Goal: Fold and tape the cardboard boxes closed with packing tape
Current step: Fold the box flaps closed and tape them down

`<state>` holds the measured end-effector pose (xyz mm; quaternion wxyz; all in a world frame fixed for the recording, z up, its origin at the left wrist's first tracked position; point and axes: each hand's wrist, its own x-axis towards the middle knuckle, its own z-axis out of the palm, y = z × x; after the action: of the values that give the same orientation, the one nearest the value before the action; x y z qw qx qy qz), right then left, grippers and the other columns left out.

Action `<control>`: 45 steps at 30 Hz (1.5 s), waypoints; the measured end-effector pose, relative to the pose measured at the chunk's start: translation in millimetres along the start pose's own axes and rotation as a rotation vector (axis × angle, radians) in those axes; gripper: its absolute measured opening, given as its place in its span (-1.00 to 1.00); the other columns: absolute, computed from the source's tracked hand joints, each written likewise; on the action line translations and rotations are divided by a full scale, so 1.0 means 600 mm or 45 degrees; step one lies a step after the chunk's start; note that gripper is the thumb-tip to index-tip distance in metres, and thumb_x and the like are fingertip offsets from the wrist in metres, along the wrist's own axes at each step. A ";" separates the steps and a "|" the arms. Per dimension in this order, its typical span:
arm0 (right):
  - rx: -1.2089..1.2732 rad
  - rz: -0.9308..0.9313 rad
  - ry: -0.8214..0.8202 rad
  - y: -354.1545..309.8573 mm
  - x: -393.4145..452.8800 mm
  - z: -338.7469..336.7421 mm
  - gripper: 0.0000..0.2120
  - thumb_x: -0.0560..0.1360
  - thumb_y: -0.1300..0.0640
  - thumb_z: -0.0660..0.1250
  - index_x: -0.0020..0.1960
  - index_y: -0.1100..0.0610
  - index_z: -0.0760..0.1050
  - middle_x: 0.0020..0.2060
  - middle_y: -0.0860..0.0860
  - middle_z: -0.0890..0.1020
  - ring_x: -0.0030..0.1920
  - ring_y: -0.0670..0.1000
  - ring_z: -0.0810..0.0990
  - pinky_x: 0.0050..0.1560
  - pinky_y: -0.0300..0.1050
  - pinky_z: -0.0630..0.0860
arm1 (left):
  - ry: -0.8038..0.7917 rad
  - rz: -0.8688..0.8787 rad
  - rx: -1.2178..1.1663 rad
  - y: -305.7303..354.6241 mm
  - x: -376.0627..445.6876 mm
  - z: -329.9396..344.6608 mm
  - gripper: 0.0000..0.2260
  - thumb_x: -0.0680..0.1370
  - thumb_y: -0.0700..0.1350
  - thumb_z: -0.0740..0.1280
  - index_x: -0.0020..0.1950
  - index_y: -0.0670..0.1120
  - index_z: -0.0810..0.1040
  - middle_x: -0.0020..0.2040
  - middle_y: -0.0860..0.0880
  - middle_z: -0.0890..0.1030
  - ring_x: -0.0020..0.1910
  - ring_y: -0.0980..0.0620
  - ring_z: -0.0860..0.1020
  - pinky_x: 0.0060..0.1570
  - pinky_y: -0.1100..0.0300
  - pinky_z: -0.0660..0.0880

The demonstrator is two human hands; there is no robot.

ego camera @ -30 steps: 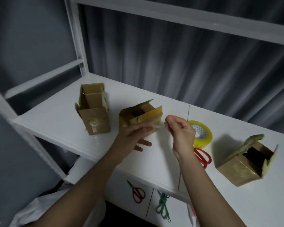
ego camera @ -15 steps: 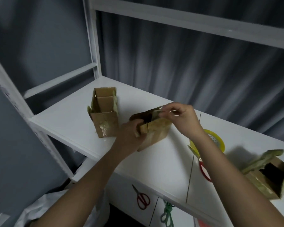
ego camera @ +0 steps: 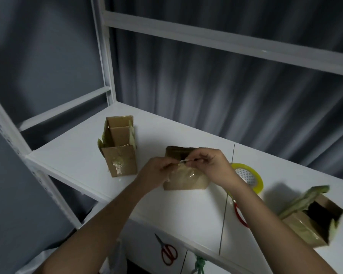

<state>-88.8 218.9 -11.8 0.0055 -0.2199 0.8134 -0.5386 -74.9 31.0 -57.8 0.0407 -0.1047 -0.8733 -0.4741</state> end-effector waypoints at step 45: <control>-0.091 0.024 0.179 0.033 0.013 0.030 -0.75 0.41 0.33 0.46 -0.16 -0.02 0.58 -0.35 -0.20 0.67 -0.21 -0.21 0.63 0.00 -0.25 0.52 | -0.349 -0.257 -0.554 0.016 0.020 -0.025 -0.59 0.51 -0.49 0.11 0.24 -0.12 0.45 -0.22 0.12 0.60 -0.28 0.32 0.54 -0.30 0.52 0.37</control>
<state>-98.2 206.7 -34.9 -0.0543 -0.1737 0.8325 -0.5232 -85.0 25.4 -39.7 -0.1487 -0.0867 -0.7543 -0.6336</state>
